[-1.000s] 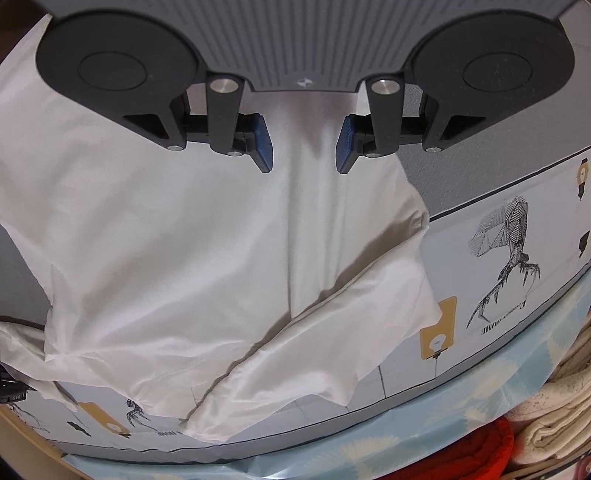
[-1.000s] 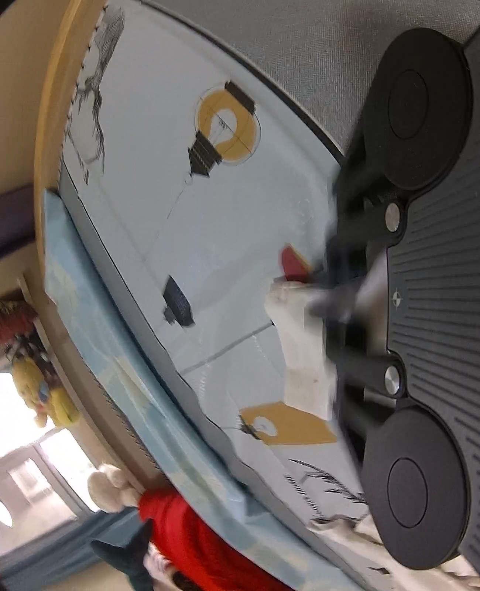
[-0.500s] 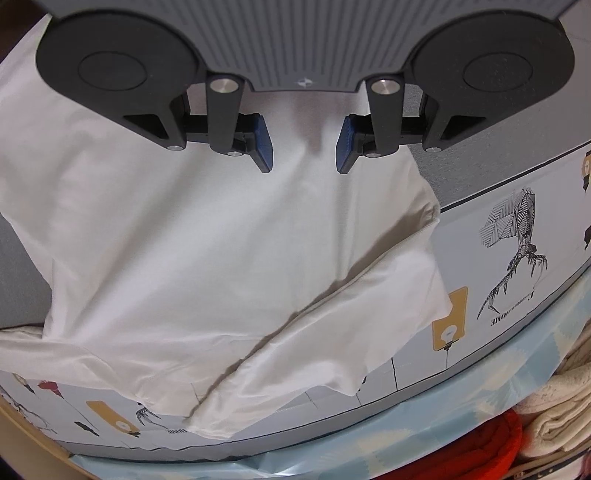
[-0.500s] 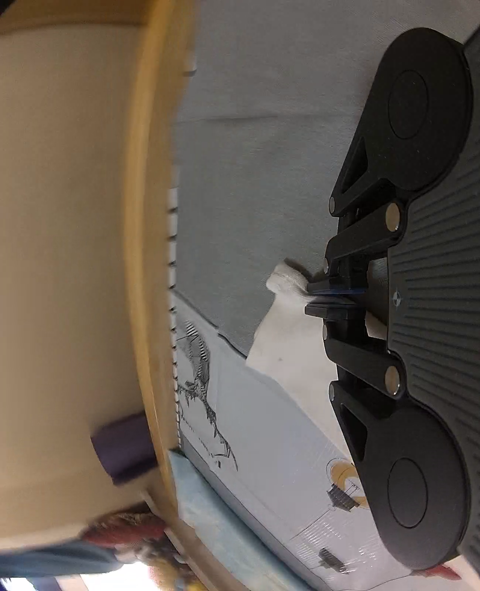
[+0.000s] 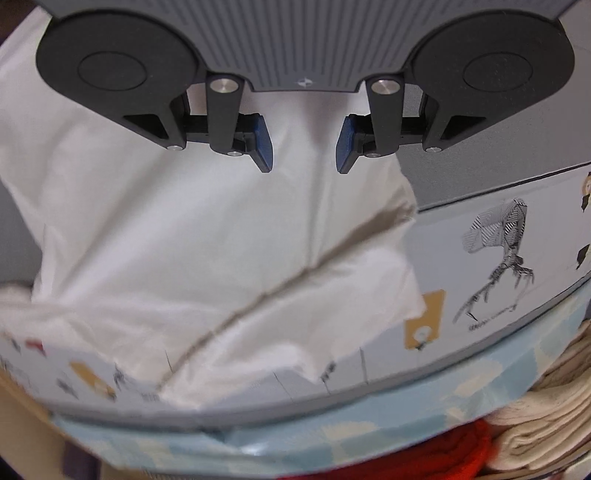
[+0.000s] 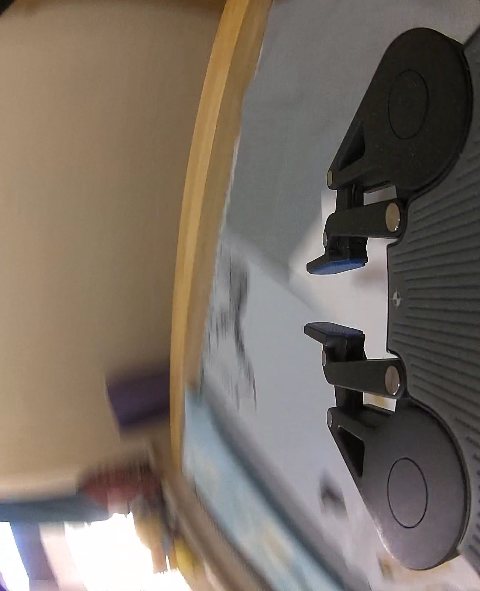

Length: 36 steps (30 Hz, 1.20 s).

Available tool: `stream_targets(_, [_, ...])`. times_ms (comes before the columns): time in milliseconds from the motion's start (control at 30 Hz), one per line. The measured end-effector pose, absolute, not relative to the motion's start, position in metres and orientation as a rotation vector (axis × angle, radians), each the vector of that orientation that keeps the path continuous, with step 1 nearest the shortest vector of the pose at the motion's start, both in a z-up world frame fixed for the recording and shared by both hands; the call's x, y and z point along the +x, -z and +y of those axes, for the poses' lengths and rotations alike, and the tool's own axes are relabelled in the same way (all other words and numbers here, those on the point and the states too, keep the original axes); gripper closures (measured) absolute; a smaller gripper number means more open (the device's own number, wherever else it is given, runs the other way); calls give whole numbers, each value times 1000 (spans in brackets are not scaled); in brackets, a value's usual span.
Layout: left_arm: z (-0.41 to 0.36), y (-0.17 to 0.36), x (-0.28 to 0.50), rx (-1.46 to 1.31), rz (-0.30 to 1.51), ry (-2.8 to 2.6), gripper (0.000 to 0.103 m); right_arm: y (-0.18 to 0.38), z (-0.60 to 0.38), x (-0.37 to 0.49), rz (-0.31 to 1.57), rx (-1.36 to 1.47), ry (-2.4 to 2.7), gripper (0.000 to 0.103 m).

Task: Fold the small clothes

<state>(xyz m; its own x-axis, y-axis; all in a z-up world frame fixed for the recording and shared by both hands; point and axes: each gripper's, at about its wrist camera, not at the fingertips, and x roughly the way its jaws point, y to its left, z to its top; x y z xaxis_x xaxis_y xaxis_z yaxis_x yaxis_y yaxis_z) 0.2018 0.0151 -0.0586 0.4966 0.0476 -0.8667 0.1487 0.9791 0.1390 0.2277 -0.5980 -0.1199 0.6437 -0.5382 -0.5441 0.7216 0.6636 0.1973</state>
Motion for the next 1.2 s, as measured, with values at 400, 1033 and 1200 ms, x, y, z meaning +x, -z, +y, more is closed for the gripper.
stream_targets(400, [42, 38, 184, 185, 1014, 82, 61, 160, -362, 241, 947, 196, -255, 69])
stream_targets(1033, [117, 21, 119, 151, 1006, 25, 58, 143, -327, 97, 1156, 218, 58, 102])
stream_targets(1200, [122, 25, 107, 156, 1017, 34, 58, 134, -335, 81, 1130, 181, 231, 102])
